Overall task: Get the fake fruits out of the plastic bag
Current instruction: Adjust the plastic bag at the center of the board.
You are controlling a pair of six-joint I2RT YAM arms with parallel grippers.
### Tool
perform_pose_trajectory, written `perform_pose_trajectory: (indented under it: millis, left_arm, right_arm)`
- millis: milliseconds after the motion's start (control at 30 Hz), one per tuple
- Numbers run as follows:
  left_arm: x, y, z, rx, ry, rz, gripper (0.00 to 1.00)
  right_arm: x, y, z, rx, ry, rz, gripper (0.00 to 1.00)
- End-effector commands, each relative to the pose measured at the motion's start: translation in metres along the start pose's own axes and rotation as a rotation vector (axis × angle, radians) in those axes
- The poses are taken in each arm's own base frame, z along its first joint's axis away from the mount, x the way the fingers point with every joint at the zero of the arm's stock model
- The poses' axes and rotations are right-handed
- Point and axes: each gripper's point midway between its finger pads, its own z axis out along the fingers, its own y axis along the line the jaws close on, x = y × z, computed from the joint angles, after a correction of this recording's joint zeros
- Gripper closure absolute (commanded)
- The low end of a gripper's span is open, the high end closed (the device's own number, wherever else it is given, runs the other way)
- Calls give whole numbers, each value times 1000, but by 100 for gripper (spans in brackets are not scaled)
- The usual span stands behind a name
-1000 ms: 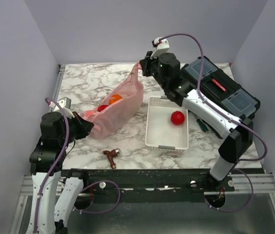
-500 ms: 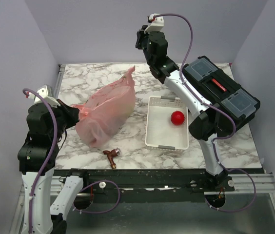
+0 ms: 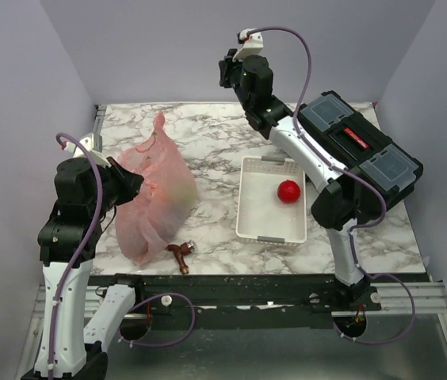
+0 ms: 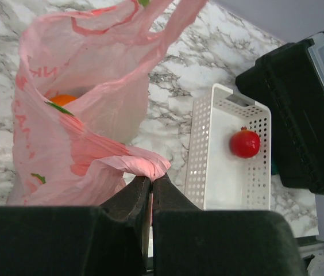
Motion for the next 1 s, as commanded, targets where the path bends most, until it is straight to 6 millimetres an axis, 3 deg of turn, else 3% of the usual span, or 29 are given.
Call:
perform_pose_trajectory:
  millis: [0, 33, 67, 100, 133, 200, 267, 433, 567, 700, 867, 933, 967]
  left_arm:
    - [14, -5, -4, 54, 40, 9, 100]
    - [16, -3, -4, 51, 44, 9, 100]
    - [18, -3, -5, 52, 48, 9, 100]
    - [19, -2, -6, 50, 47, 10, 100]
    - [20, -2, -7, 51, 47, 12, 100]
    - [21, -2, -10, 56, 44, 13, 100]
    - [23, -2, -12, 60, 40, 13, 100]
    - [27, -2, -17, 68, 39, -1, 100]
    - [31, -7, -24, 95, 38, -22, 100]
    - [38, -8, -22, 112, 63, -38, 100]
    - [39, -6, -16, 107, 70, -33, 100]
    - [37, -6, -14, 107, 68, -27, 100]
    - [36, -7, -12, 109, 67, -25, 100]
  right_arm:
    - [11, 14, -54, -123, 181, 22, 91]
    - [19, 14, -71, -151, 220, 33, 84]
    - [15, 15, -85, -173, 222, 51, 76]
    - [32, 17, -100, -204, 269, 70, 67]
    - [36, 20, -113, -241, 290, 89, 61]
    - [60, 39, -143, -390, 385, 106, 45]
    - [79, 55, -161, -472, 420, 103, 26]
    - [108, 114, -190, -566, 414, 42, 5]
    - [121, 143, -185, -511, 368, 5, 0]
    - [131, 141, -160, -351, 342, 23, 0]
    - [151, 148, -135, -320, 350, -18, 3]
    - [154, 150, -124, -313, 328, -30, 12]
    - [158, 155, -122, -343, 327, -52, 35]
